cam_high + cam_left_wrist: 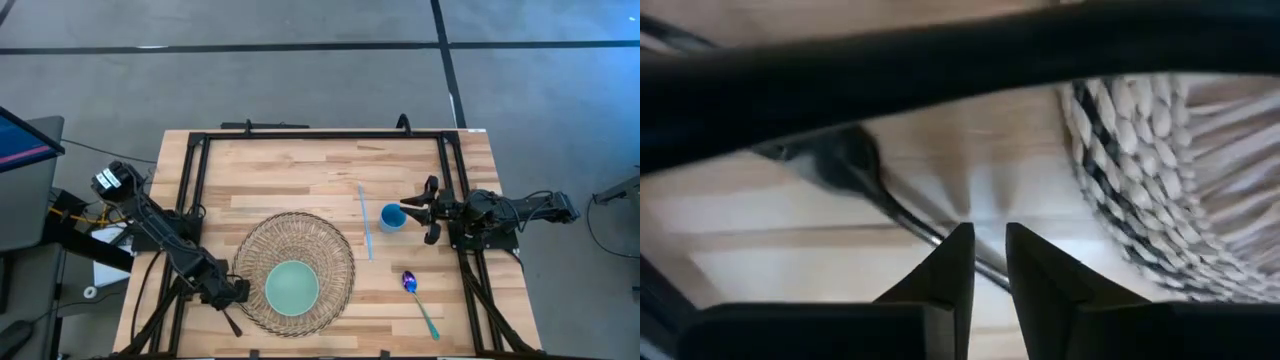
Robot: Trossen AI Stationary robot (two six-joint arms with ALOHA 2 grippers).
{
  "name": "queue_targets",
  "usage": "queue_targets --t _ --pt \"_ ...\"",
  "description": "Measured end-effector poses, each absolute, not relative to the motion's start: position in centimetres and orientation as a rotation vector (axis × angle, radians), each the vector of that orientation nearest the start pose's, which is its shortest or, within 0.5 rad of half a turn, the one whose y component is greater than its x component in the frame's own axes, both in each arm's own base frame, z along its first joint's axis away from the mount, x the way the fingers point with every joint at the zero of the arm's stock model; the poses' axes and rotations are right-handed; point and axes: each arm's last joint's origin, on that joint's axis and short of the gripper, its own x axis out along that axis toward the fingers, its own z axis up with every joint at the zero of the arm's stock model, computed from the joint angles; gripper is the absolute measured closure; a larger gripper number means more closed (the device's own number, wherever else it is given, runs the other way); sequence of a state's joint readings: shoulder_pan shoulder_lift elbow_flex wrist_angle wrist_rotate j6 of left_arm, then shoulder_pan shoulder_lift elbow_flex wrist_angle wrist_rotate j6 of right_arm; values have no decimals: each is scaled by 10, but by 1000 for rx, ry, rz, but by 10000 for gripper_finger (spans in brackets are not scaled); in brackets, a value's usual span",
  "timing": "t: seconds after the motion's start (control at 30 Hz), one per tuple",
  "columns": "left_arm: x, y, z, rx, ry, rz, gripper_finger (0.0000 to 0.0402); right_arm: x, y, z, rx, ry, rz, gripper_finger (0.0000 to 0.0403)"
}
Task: Pick & Place Utensil
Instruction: Put the black fork into the green bowl on the brown mat
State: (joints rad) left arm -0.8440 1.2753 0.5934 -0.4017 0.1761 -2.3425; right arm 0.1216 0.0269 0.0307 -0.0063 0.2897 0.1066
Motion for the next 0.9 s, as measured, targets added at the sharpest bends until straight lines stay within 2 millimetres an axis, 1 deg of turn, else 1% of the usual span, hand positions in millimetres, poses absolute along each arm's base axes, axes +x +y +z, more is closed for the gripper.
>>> queue_targets --t 0.17,0.3,0.47,0.63,0.73,0.9 --pt "139 -168 161 -1532 1465 706 339 97 3 171 105 -7 -169 307" --pt "140 -167 169 -1574 1464 648 339 97 3 171 106 -8 -169 307" --pt "141 -164 176 -1629 1456 633 339 97 3 172 101 -17 -175 307" --pt "135 -169 176 -1647 1564 658 339 97 3 172 97 -17 -175 307" --pt "133 -171 175 -1634 1537 661 339 97 3 172 98 -18 -175 307" --pt "136 -174 165 -1594 1525 706 339 97 3 172 98 -19 -175 307"
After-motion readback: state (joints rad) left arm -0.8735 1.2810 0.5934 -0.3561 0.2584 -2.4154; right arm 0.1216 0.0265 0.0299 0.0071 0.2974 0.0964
